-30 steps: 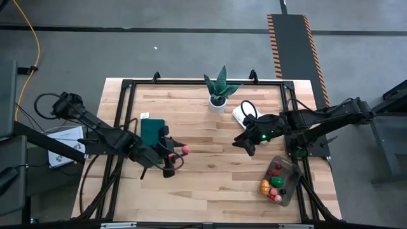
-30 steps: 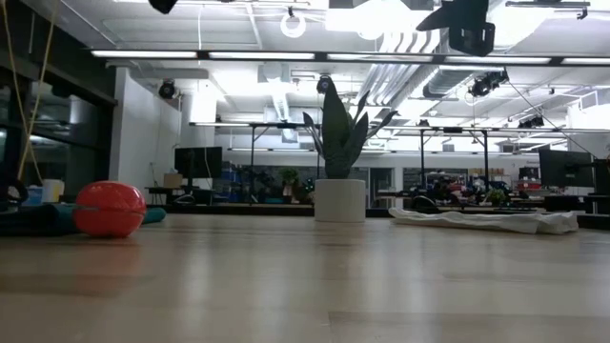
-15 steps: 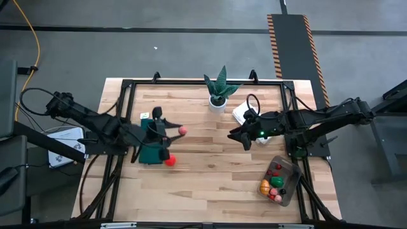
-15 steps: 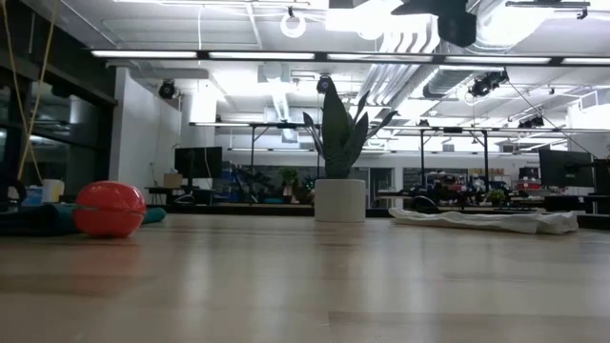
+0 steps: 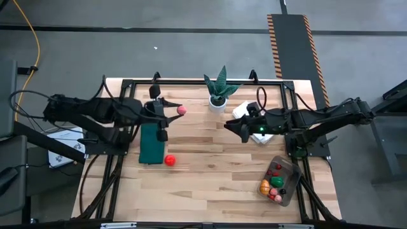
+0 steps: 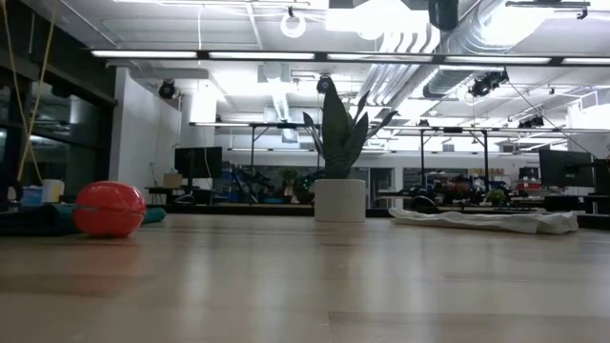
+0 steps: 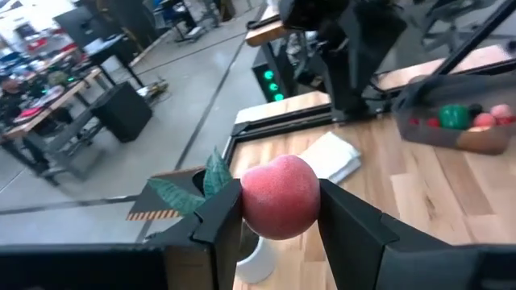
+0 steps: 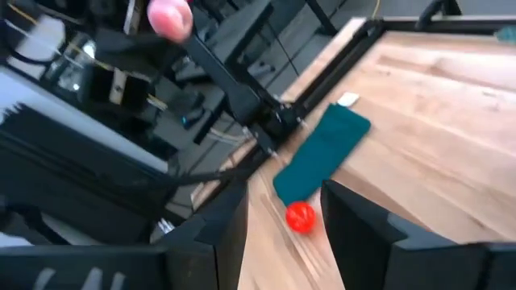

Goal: Pick and placing Produce into tupperware
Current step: Put the pink peach into the black bin

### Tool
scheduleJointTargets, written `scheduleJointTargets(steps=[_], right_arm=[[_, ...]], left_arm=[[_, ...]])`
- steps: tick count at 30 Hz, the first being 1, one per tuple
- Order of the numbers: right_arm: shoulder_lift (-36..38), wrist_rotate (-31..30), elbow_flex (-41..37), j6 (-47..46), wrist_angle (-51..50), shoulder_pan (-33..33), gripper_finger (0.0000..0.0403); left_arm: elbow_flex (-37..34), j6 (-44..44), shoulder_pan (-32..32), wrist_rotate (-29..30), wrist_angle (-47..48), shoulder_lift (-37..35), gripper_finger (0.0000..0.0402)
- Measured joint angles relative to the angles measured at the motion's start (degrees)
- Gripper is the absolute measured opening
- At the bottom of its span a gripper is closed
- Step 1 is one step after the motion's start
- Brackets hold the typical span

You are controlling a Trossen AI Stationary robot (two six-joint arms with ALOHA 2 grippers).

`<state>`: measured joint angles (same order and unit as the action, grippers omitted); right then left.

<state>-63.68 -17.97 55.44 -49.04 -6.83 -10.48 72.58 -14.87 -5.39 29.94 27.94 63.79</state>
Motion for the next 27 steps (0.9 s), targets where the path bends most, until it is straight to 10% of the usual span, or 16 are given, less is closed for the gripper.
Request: scheduleJointTargets(steps=[27], right_arm=[[-0.11, 11.71, 0.00, -5.58, 16.59, 8.45, 0.0149]], left_arm=[[0.16, -7.19, 4.18, -8.25, -14.73, 4.70, 0.0138]])
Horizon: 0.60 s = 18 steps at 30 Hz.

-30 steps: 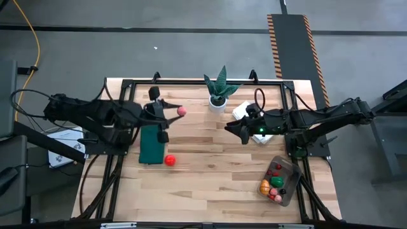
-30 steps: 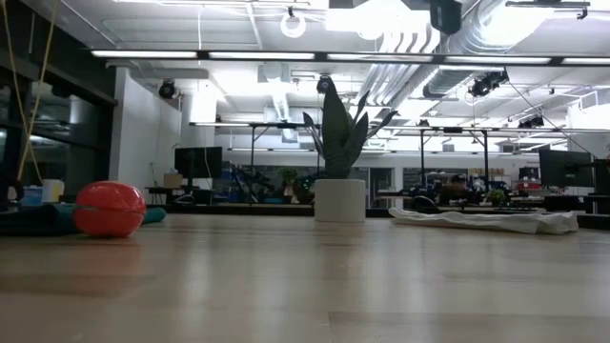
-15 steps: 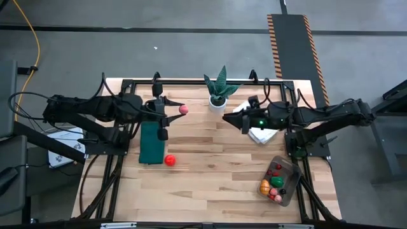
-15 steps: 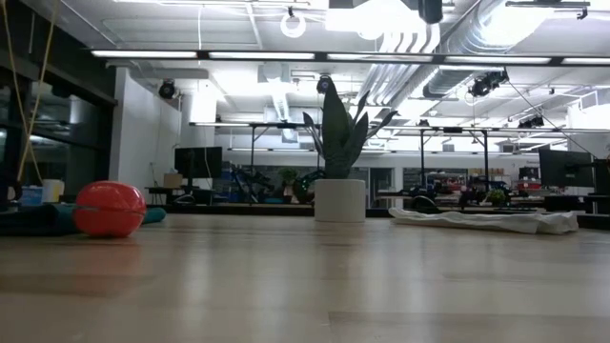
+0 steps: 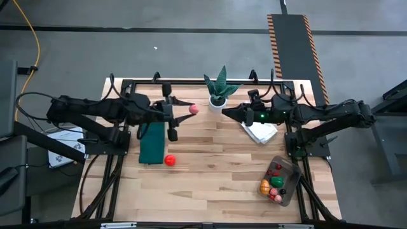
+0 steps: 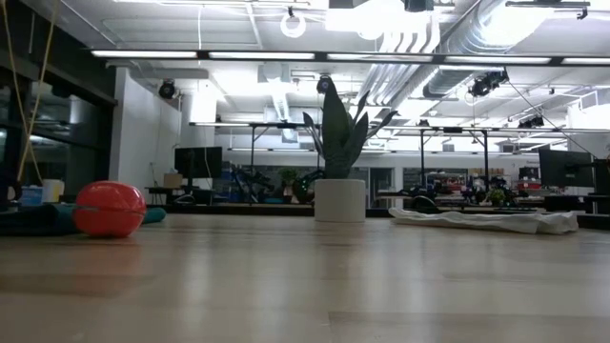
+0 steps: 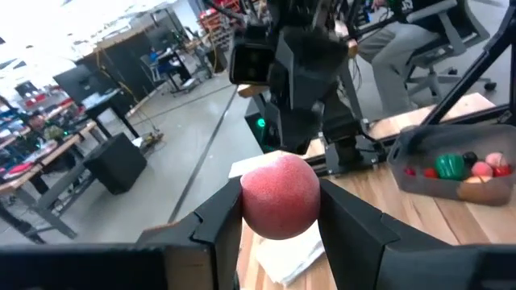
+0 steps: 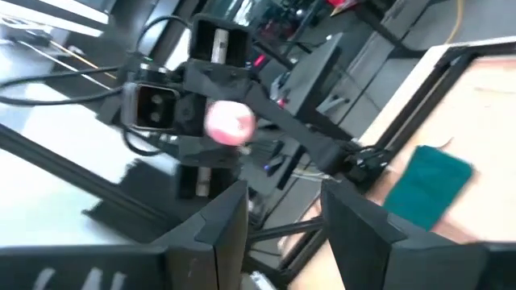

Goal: Pick and placing Produce into tupperware
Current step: Put the pink peach into the black bin

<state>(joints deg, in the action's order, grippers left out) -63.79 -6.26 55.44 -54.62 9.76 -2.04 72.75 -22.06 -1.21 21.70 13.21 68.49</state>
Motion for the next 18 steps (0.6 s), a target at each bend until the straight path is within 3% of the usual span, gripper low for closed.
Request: scheduleJointTargets(steps=[7, 18], right_arm=[[0.00, 1.69, 0.00, -2.22, 2.22, 1.01, 0.0157], [-0.02, 8.18, 0.00, -3.88, 3.46, 3.20, 0.0233]], left_arm=[[-0.04, 0.24, 2.12, -4.83, -6.96, 3.00, 0.0138], [-0.04, 0.25, 2.71, -8.88, -11.98, 7.75, 0.0138]])
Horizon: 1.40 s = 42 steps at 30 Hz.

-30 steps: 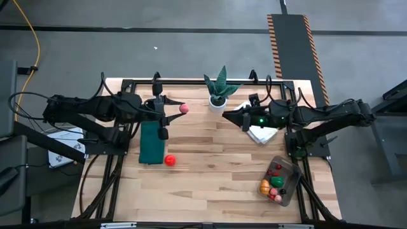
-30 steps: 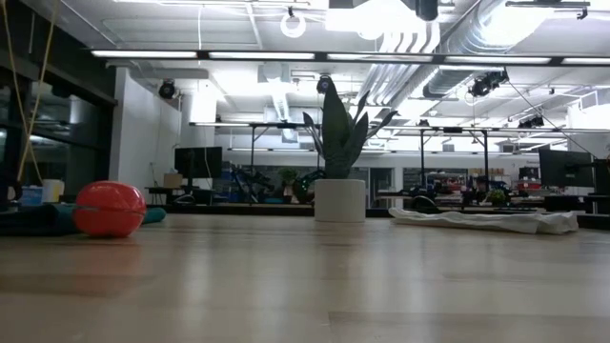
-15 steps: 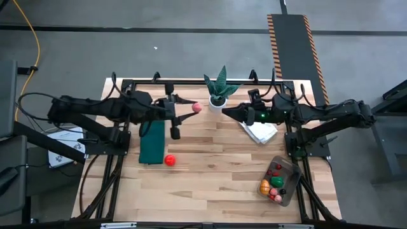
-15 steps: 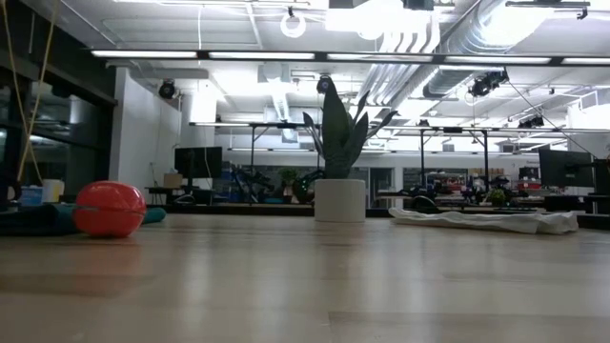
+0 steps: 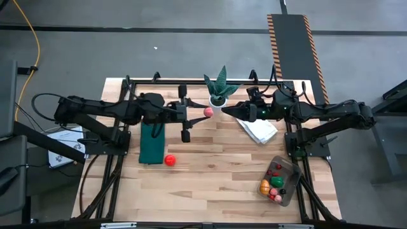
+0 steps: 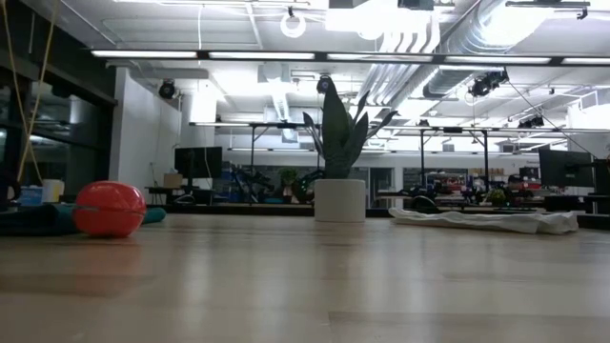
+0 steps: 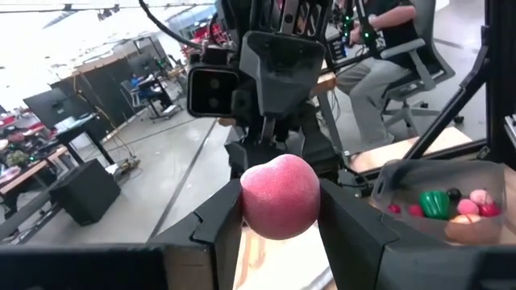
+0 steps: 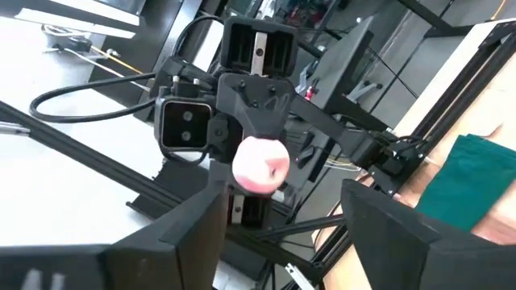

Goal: Pick and placing Produce into tupperware
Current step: Put the pink peach into the black bin

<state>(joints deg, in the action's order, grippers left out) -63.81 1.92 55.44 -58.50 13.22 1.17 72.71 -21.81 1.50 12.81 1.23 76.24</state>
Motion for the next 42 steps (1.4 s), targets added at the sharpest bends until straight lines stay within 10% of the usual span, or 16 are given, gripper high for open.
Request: scheduleJointTargets(steps=[42], right_arm=[[-7.59, 5.24, 0.00, -1.19, 11.74, -0.02, 0.0240]], left_arm=[[-0.02, 1.29, 0.04, -0.17, -6.26, 3.60, 0.0138]])
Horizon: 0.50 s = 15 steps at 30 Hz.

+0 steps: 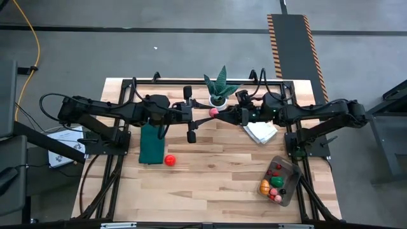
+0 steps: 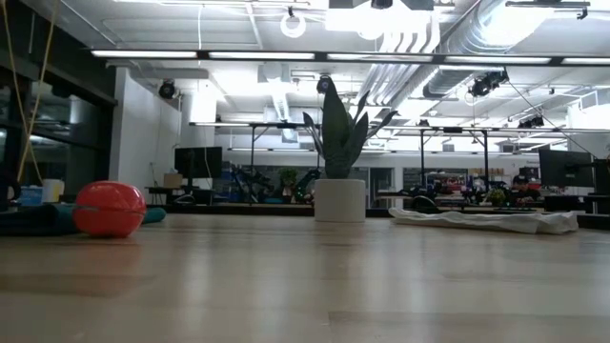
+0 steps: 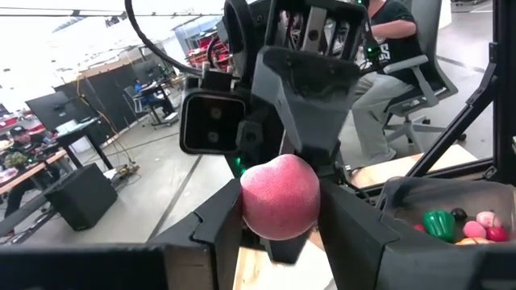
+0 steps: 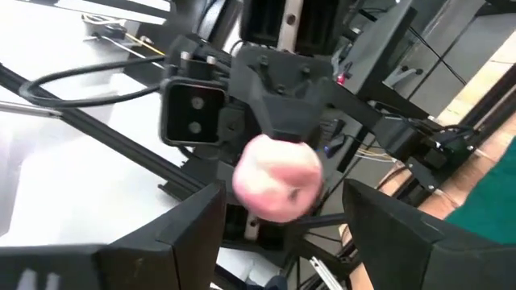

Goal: Pick and placing Produce into tupperware
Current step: Put the pink peach into the black bin

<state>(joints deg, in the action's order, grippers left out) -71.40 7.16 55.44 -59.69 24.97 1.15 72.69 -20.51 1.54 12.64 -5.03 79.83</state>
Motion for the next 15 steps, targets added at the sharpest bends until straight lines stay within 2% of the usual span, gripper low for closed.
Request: scheduleJointTargets(steps=[4, 15], right_arm=[[-1.14, 0.48, 0.00, -0.05, 3.46, 0.00, 0.0240], [-1.14, 0.50, 0.00, 0.65, 3.63, 0.09, 0.0240]], left_arm=[[0.00, 0.12, 0.00, 0.00, 0.10, 0.00, 0.0138], [0.02, 1.33, 0.00, -0.99, 0.39, 0.49, 0.0138]])
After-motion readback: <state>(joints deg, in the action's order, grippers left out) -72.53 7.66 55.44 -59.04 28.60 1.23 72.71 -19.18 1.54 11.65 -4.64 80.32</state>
